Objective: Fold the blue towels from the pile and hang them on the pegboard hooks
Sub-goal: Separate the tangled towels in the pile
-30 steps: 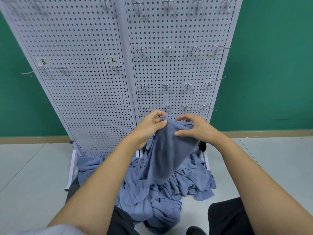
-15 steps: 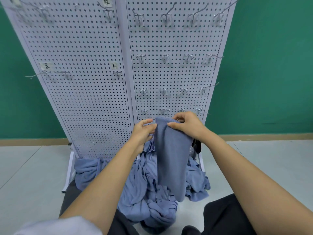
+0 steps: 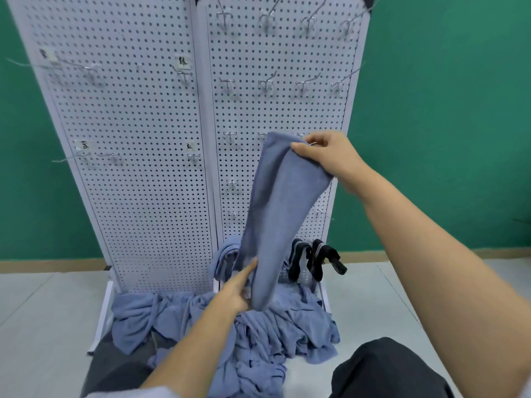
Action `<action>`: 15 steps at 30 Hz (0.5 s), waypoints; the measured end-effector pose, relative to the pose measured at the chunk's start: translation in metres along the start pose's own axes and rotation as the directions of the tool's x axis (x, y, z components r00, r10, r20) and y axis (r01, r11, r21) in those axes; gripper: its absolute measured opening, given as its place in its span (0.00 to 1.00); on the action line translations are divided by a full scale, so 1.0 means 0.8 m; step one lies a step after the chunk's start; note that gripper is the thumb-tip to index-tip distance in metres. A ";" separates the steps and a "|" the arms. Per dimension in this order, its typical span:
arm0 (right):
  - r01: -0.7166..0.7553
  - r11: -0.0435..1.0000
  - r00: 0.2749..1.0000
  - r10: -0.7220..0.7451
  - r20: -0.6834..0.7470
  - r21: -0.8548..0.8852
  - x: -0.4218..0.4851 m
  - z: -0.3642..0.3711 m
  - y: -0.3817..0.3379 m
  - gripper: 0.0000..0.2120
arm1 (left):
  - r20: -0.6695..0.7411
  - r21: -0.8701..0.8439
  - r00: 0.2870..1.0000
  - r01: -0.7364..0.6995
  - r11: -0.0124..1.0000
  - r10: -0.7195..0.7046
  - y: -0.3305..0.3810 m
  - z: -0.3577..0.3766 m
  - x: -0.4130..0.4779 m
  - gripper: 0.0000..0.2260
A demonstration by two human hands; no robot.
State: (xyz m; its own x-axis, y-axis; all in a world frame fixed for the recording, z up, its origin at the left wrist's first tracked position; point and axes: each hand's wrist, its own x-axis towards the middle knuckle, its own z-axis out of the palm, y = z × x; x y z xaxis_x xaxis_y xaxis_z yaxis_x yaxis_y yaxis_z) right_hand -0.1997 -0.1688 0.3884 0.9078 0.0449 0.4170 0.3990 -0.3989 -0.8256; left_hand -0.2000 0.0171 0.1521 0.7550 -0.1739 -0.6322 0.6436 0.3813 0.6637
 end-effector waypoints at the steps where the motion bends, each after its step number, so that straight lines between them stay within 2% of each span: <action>1: 0.001 0.999 1.000 0.000 -0.023 0.048 0.001 -0.006 0.000 0.07 | 0.051 -0.096 0.997 0.070 0.993 -0.065 0.000 0.000 -0.002 0.14; 3: -0.016 0.994 0.997 0.024 -0.076 0.106 0.002 -0.017 0.012 0.07 | 0.069 -0.167 0.995 0.080 0.983 -0.069 0.003 -0.004 -0.004 0.16; 5: -0.073 0.987 0.986 0.092 -0.135 0.142 0.002 -0.027 0.036 0.08 | 0.095 -0.140 0.992 0.092 0.986 -0.079 0.019 -0.009 -0.007 0.15; 7: -0.175 0.962 0.959 0.215 -0.186 0.208 0.001 -0.037 0.069 0.08 | 0.061 -0.089 0.996 0.072 0.993 -0.067 0.041 -0.020 -0.008 0.19; 8: -0.235 0.938 0.936 0.289 -0.200 0.255 -0.001 -0.041 0.086 0.08 | 0.037 -0.069 0.998 0.062 0.996 -0.060 0.053 -0.027 -0.009 0.21; 10: -0.380 0.868 0.873 0.451 -0.186 0.321 -0.010 -0.041 0.118 0.09 | -0.008 -0.001 1.000 0.030 1.000 -0.030 0.075 -0.040 -0.012 0.17; 12: -0.525 0.779 0.794 0.593 -0.134 0.344 -0.021 -0.031 0.154 0.10 | 0.024 0.002 1.000 -0.005 1.000 0.005 0.093 -0.053 -0.017 0.12; 15: -0.640 0.673 0.708 0.704 -0.057 0.370 -0.040 -0.009 0.191 0.12 | 0.066 -0.008 0.996 -0.064 0.998 0.065 0.109 -0.077 -0.019 0.14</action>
State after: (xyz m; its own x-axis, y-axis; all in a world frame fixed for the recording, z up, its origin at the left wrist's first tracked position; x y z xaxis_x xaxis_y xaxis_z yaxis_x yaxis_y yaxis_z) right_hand -0.1688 -0.2378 0.2519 0.9160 -0.3015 -0.2645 -0.2644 0.0419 -0.9635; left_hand -0.1635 0.1088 0.1950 0.8018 -0.2085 -0.5601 0.5926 0.3992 0.6997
